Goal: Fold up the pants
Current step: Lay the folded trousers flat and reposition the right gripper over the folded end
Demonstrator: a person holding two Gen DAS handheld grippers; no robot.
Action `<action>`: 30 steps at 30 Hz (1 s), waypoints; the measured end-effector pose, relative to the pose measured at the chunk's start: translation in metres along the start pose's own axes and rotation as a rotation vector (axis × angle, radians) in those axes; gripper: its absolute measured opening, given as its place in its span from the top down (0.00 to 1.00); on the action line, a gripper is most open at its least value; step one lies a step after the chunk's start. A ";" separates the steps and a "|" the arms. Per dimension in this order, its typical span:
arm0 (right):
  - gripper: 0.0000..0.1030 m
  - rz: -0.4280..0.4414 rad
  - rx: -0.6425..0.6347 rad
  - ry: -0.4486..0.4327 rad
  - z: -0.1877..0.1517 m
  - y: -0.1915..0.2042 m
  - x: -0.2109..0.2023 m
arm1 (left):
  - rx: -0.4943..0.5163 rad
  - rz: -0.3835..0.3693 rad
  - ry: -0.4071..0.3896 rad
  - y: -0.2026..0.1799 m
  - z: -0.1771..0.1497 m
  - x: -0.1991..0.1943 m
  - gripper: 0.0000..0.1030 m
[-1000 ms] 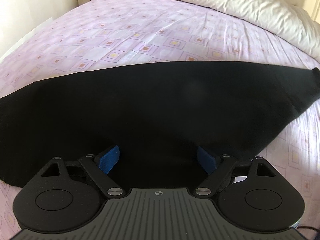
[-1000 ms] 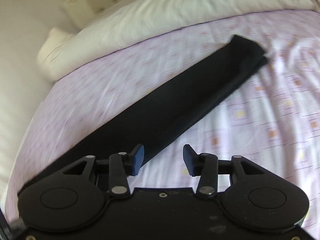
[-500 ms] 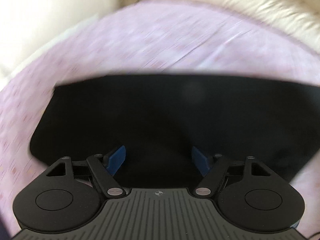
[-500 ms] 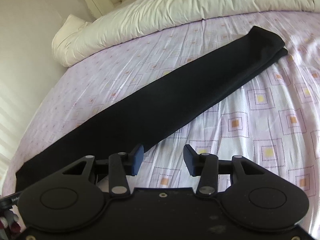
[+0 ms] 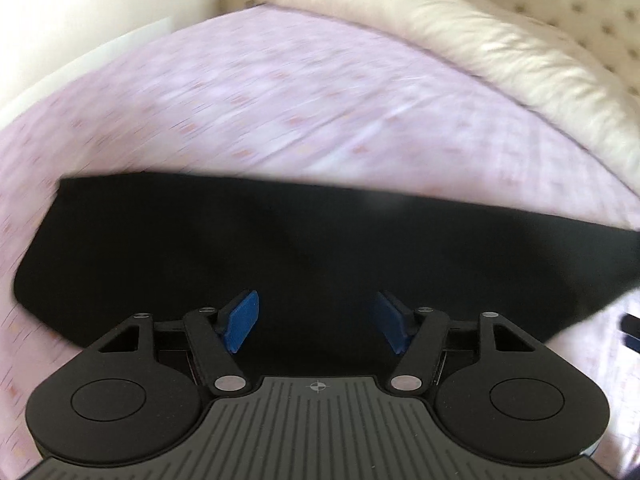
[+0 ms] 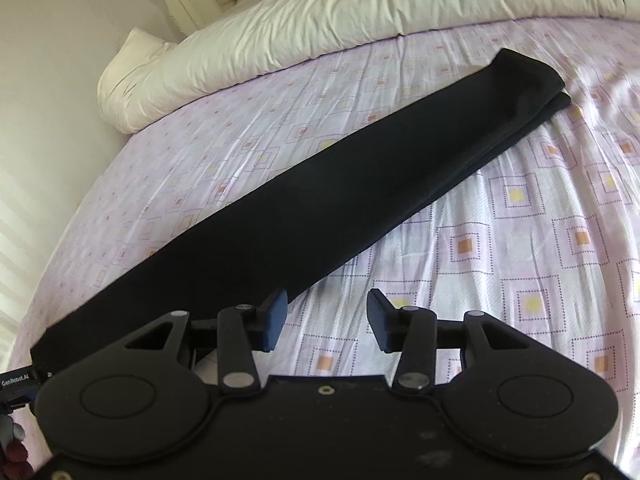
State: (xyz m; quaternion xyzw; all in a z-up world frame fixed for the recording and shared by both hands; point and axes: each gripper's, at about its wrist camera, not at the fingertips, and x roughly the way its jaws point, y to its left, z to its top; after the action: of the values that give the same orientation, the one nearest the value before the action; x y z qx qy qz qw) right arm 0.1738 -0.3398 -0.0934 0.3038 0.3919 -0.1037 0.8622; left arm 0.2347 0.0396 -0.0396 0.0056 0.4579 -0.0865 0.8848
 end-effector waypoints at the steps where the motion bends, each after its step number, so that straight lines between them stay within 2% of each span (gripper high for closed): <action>1: 0.54 0.006 0.017 0.002 0.002 -0.003 -0.001 | 0.017 -0.020 -0.002 -0.013 0.003 0.000 0.39; 4: 0.54 0.017 0.064 0.015 0.016 -0.016 -0.006 | 0.060 -0.070 0.009 -0.048 0.011 0.005 0.39; 8: 0.54 0.008 0.076 0.006 0.045 -0.042 -0.011 | 0.125 -0.096 0.018 -0.091 0.014 0.015 0.39; 19: 0.52 -0.117 0.190 0.029 0.126 -0.163 0.009 | 0.224 -0.156 0.068 -0.176 0.019 0.059 0.39; 25: 0.51 -0.062 0.282 0.030 0.138 -0.197 0.024 | 0.231 -0.173 0.132 -0.204 0.017 0.090 0.39; 28: 0.50 -0.025 0.328 0.004 0.141 -0.204 0.031 | 0.309 -0.120 0.110 -0.217 0.009 0.093 0.37; 30: 0.49 -0.004 0.361 -0.008 0.143 -0.208 0.034 | 0.326 -0.103 0.103 -0.221 0.006 0.092 0.36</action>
State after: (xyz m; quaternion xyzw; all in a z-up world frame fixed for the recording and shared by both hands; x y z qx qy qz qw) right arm 0.1975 -0.5891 -0.1376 0.4526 0.3638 -0.1753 0.7950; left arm 0.2567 -0.1919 -0.0953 0.1300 0.4822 -0.2047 0.8418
